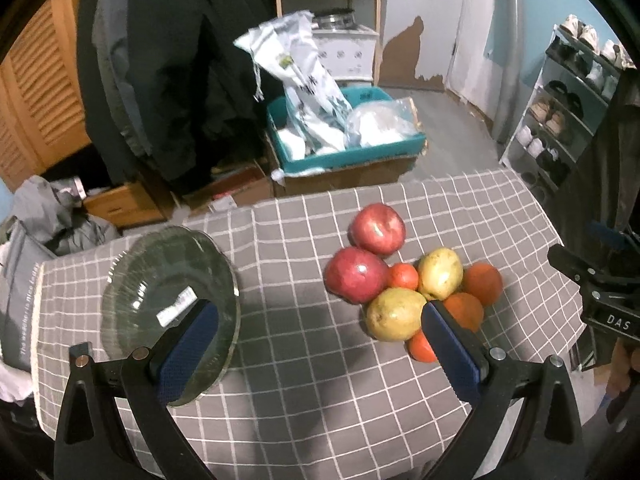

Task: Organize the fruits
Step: 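Move both tools forward toward the fruit pile, then grasp the large green pear with the left tool while the right tool grasps the large orange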

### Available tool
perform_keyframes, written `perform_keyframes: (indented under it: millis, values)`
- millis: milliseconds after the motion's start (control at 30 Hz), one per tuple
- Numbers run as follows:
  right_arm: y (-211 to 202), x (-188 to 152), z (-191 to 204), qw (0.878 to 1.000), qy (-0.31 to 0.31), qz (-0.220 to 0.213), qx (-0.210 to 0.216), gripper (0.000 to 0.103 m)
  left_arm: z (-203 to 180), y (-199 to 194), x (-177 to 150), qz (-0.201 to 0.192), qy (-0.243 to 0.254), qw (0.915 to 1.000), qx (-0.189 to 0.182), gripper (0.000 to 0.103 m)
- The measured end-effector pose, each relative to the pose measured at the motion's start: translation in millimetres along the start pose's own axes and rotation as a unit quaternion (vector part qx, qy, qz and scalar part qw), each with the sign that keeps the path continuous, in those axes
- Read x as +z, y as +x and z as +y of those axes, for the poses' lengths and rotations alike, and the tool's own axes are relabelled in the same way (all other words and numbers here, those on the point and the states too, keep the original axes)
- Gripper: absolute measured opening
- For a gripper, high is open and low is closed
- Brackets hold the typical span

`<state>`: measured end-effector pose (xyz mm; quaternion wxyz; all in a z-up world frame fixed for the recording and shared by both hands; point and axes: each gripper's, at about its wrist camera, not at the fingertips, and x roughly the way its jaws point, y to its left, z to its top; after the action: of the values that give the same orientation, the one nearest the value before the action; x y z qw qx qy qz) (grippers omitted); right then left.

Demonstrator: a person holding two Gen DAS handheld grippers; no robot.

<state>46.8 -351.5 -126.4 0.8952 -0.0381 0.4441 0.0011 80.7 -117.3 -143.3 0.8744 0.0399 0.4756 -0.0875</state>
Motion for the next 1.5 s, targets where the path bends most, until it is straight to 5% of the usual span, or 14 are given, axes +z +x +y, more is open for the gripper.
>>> perform_keyframes:
  millis: [900,1267,1500]
  values:
    - [94.9,-33.8,-24.0,0.992,0.02,0.124,0.02,0.091,-50.1,118.0,-16.8,0.138,-0.013,0.9892,-0.048,0.102]
    - [119.3,-39.7,-33.4,0.987,0.024,0.154,0.026,0.091,-66.8,151.2,-18.4,0.169,-0.002,0.9847,-0.042,0.102]
    - [127.3,-40.1,-37.5,0.985,0.033,0.164,0.036,0.091,-65.8,169.7,-20.8,0.192,-0.015,0.9795,-0.059,0.087]
